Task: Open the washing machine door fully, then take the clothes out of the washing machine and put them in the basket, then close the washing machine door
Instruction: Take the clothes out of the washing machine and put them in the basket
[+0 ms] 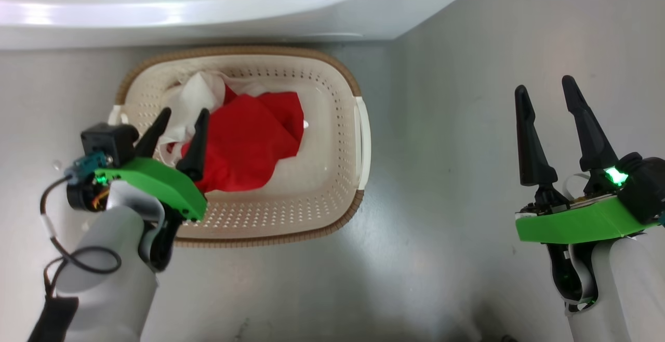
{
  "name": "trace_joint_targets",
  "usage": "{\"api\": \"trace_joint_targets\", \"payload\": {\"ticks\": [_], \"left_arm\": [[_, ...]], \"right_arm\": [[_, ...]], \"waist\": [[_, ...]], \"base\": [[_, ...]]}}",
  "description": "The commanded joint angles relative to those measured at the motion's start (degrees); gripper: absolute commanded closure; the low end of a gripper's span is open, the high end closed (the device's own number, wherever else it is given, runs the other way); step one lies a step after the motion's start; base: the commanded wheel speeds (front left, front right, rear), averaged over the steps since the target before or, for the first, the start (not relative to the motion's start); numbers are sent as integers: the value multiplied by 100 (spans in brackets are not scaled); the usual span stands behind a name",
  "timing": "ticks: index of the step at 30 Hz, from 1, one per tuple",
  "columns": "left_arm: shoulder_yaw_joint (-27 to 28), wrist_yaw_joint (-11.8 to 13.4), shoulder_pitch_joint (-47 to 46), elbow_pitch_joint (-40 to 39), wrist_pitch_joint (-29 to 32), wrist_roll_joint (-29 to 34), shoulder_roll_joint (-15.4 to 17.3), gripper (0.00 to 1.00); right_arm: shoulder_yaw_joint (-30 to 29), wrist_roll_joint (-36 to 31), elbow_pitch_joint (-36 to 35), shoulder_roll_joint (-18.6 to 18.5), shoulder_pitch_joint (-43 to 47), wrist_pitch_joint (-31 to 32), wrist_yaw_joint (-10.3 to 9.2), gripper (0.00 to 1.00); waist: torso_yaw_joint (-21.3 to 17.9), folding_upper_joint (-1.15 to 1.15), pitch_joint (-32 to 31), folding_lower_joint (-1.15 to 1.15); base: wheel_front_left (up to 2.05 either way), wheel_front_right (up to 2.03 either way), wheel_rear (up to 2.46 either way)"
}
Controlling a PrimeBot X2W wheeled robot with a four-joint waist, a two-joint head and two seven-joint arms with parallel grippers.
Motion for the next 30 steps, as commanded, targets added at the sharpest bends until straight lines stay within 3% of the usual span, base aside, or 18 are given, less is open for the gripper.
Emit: {"api": "trace_joint_targets", "payload": {"ticks": [1, 13, 30], "left_arm": [[158, 7, 241, -103, -30, 43, 163, 0], [790, 7, 828, -807, -30, 380, 49, 0], [1801, 7, 2047, -2451, -30, 1152, -101, 0]], "right_arm": [[104, -79, -90, -22, 111, -36, 26, 0], [76, -198, 79, -22, 336, -36, 26, 0], [-52, -284, 273, -22, 940, -36, 26, 0]], "waist": [[60, 0, -144, 0], [210, 0, -865, 0], [347, 0, -2184, 0]], "base": [[0, 0, 0], [0, 0, 0], [0, 0, 0]]}}
